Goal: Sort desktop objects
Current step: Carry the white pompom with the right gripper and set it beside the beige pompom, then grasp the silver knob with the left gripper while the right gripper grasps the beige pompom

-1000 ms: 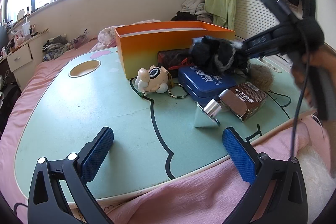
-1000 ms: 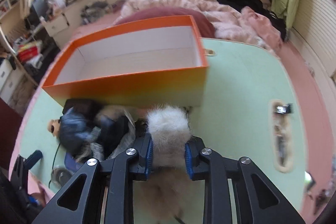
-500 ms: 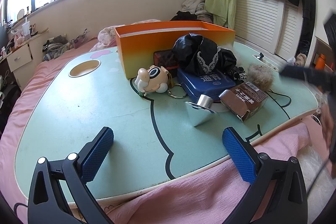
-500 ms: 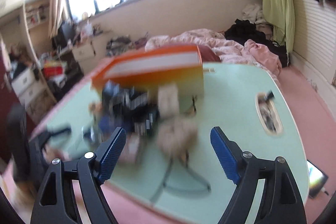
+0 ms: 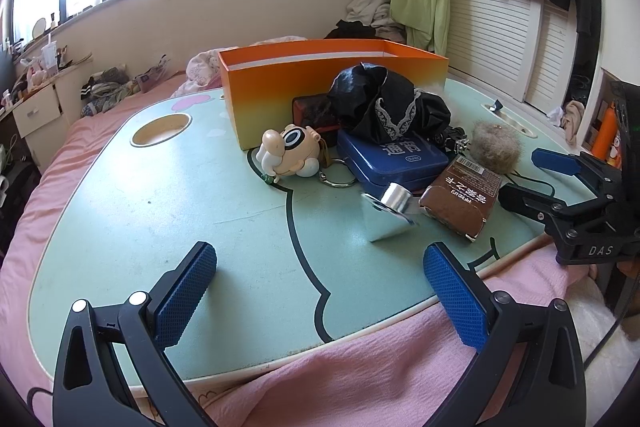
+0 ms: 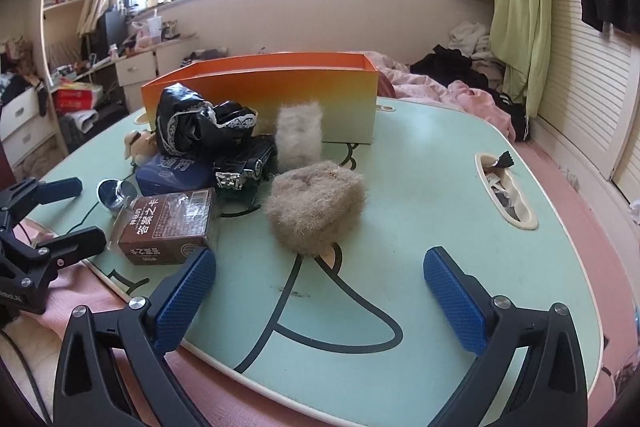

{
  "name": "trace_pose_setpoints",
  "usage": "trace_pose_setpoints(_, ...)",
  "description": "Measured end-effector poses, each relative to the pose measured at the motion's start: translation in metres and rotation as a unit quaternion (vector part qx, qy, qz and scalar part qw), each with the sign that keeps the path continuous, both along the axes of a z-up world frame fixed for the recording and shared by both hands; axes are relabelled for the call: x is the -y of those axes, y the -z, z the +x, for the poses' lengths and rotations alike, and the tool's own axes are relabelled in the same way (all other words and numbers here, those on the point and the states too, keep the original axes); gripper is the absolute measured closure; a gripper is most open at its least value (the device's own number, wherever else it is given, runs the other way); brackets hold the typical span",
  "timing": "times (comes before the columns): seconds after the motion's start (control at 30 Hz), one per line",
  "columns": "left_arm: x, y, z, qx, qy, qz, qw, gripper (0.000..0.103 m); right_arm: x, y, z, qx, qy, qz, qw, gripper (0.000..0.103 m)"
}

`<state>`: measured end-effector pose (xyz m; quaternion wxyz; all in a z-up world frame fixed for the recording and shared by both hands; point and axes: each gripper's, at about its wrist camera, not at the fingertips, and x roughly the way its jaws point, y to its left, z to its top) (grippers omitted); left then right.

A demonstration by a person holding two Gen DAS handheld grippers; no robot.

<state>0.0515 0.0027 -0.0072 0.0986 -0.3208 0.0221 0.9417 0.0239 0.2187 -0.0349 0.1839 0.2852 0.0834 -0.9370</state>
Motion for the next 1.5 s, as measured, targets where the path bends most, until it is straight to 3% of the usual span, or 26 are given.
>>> trace_pose_setpoints(0.23, 0.006, -0.006, 0.001, -0.001, -0.012, -0.013, 0.9998, 0.0, -0.005, -0.006, -0.004, -0.001, -0.002, -0.002, 1.0, 0.0)
trace_pose_setpoints(0.3, 0.013, -0.028, 0.01, -0.031, -0.019, -0.004, 0.9993, 0.0, -0.006, -0.006, -0.004, -0.002, -0.003, -0.004, 1.0, 0.0)
trace_pose_setpoints(0.4, 0.024, -0.075, 0.013, -0.079, -0.013, 0.053, 0.9954, 0.0, -0.007, -0.009, -0.005, -0.003, -0.004, -0.005, 1.0, 0.0)
trace_pose_setpoints(0.53, 0.013, -0.118, -0.032, -0.043, 0.025, 0.093, 0.9944, 0.003, -0.007, -0.009, -0.005, -0.003, -0.006, -0.006, 1.0, 0.0)
trace_pose_setpoints(0.6, -0.001, -0.126, -0.066, -0.022, 0.018, 0.086, 0.9959, 0.006, -0.007, -0.009, -0.005, -0.003, -0.007, -0.005, 1.0, 0.0)
trace_pose_setpoints(0.73, -0.025, -0.114, -0.135, 0.03, -0.027, 0.068, 0.9969, 0.019, -0.006, -0.009, -0.004, -0.003, -0.007, -0.006, 1.0, 0.0)
trace_pose_setpoints(0.9, -0.047, -0.056, -0.184, 0.136, -0.048, 0.052, 0.9882, 0.023, -0.004, -0.01, -0.002, -0.004, -0.007, -0.006, 1.0, 0.0)
trace_pose_setpoints(1.07, -0.038, -0.041, -0.181, 0.129, -0.074, 0.074, 0.9862, 0.023, -0.002, -0.011, -0.001, -0.003, -0.007, -0.006, 1.0, 0.0)
trace_pose_setpoints(1.37, -0.041, -0.051, -0.188, 0.129, -0.064, 0.074, 0.9869, 0.023, -0.003, -0.012, -0.001, -0.003, -0.008, -0.006, 1.0, 0.0)
trace_pose_setpoints(1.5, -0.032, -0.083, -0.159, 0.089, -0.025, 0.136, 0.9864, 0.023, -0.002, -0.012, 0.0, -0.003, -0.008, -0.006, 1.0, 0.0)
